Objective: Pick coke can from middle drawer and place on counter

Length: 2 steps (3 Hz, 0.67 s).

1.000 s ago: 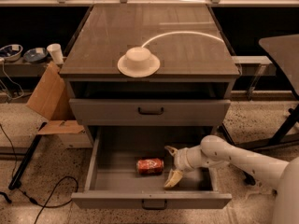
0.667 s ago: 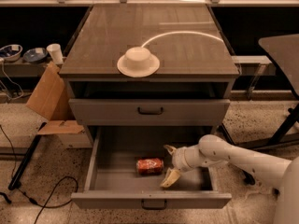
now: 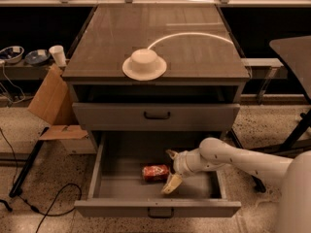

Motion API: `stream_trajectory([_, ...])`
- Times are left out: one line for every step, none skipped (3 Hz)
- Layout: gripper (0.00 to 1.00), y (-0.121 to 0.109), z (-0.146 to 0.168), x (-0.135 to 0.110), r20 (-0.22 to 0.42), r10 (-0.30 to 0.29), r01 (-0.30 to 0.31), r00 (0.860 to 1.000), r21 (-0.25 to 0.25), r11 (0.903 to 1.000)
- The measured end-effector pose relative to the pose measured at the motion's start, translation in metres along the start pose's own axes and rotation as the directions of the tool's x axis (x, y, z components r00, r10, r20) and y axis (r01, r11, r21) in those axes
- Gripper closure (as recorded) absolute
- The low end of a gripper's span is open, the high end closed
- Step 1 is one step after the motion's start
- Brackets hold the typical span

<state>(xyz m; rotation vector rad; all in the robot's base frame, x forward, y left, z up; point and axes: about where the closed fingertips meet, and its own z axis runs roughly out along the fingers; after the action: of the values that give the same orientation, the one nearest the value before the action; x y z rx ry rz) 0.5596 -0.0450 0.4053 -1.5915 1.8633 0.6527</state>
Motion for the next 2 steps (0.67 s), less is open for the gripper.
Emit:
stream_trajectory([0.00, -0.0041, 0.0101, 0.0002, -0.010, 0.013, -0.013, 1.000, -0.007, 0.9999])
stream_trajectory([0.00, -0.0078, 0.0192, 0.0041, -0.019, 0.031, -0.031, 0.999, -0.014, 0.9994])
